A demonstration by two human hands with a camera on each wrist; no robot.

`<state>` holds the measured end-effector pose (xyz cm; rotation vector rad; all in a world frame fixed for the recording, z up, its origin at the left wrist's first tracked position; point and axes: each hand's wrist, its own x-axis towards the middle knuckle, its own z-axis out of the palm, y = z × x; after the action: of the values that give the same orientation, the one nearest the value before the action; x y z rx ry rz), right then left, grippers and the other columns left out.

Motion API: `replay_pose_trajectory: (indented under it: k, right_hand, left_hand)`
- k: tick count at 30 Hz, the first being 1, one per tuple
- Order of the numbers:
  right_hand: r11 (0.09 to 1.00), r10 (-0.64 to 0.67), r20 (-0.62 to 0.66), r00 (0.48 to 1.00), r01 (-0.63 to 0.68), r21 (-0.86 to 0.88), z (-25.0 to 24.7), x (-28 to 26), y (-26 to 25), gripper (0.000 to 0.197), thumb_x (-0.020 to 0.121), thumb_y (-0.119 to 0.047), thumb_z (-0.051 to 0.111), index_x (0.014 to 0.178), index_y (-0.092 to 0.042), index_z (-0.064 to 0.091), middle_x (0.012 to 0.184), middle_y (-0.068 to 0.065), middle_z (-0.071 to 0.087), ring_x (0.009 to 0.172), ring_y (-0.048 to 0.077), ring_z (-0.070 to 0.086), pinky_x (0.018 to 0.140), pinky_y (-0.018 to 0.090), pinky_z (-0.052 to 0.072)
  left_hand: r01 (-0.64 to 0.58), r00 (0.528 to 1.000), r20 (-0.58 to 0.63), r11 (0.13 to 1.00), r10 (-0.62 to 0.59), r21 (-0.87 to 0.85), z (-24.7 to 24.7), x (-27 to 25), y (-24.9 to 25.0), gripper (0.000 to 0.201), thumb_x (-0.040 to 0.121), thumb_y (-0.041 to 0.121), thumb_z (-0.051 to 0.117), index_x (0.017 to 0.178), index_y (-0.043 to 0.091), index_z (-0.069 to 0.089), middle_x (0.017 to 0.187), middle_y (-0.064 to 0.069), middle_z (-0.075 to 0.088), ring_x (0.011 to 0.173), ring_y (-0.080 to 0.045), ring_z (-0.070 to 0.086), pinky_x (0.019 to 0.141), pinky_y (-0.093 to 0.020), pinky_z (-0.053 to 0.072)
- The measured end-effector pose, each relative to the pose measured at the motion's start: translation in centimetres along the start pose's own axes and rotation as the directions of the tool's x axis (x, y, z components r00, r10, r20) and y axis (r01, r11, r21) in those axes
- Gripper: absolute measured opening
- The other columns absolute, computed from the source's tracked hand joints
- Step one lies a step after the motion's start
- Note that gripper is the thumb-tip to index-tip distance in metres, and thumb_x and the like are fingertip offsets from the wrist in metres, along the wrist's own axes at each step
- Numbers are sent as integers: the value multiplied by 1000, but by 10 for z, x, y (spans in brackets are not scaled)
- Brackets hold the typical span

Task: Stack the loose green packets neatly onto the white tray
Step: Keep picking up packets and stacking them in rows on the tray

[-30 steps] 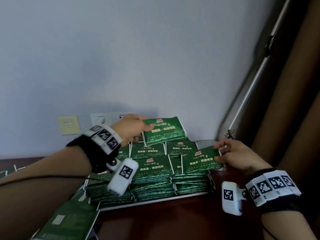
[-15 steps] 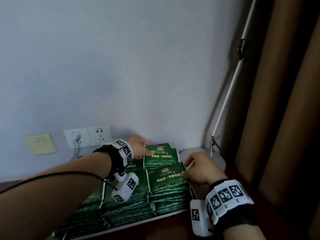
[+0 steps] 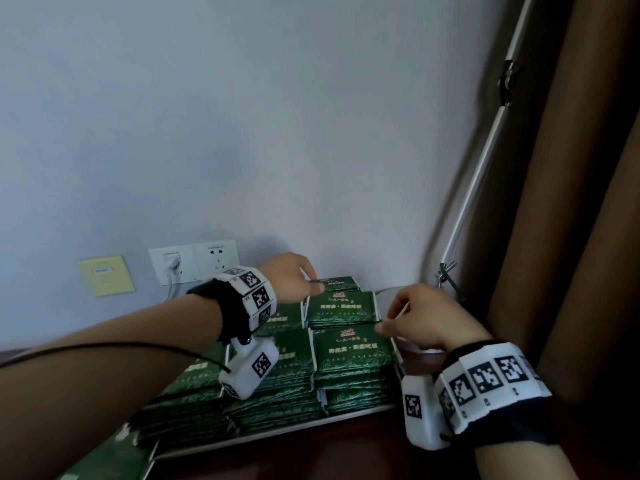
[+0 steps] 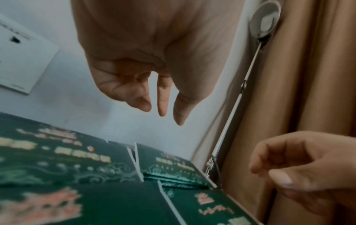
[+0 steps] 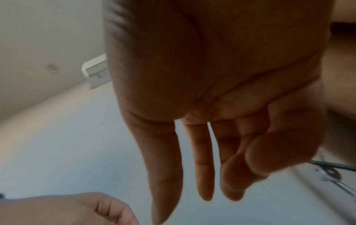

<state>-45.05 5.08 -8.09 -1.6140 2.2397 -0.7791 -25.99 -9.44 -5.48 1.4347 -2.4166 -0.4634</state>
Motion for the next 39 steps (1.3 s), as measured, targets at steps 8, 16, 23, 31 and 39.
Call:
replay_pose_trajectory:
  k: [8, 16, 23, 31, 39]
  right_hand:
    - [969, -245, 52, 968, 244, 26, -1, -38, -72, 29, 71, -52, 82, 82, -28, 70, 80, -9, 68, 75, 8, 63, 63, 27, 47]
    - [903, -423, 541, 727, 387, 185, 78, -98, -155, 25, 81, -46, 76, 88, -22, 76, 66, 0, 72, 63, 18, 70, 57, 30, 57]
    - [918, -394, 649, 651, 314, 243, 140, -121, -173, 18, 82, -36, 78, 92, -22, 74, 71, -6, 69, 61, 5, 60, 55, 22, 50]
    - [941, -285, 603, 745, 338, 26, 174, -118, -198, 41, 75, -50, 80, 109, -33, 62, 95, -7, 69, 75, 5, 63, 67, 23, 53]
    - [897, -134, 618, 775, 360, -257, 198, -121, -222, 78, 76, -58, 76, 136, -21, 44, 121, -4, 56, 107, 17, 56, 93, 36, 51]
  left_hand:
    - [3, 1000, -30, 993, -6, -122, -70, -104, -69, 19, 83, 41, 76, 92, 25, 74, 92, 6, 72, 89, -12, 68, 79, -26, 52]
    - [318, 934, 229, 929, -273, -190, -84, -224, -191, 19, 84, 42, 75, 92, 25, 73, 80, 2, 73, 63, -5, 65, 59, -25, 51]
    - [427, 872, 316, 896, -373, -121, -81, -266, -258, 25, 81, 42, 78, 99, 27, 70, 94, 1, 74, 84, -15, 73, 71, -31, 61]
    - [224, 816, 446, 913, -367, 342, -80, -295, -277, 51, 66, 45, 87, 108, 30, 63, 102, 12, 68, 89, -9, 62, 77, -25, 50]
    - [124, 794, 520, 922, -313, 366, -76, -296, -284, 32, 70, 47, 82, 90, 22, 75, 87, 8, 74, 82, -12, 67, 77, -32, 54]
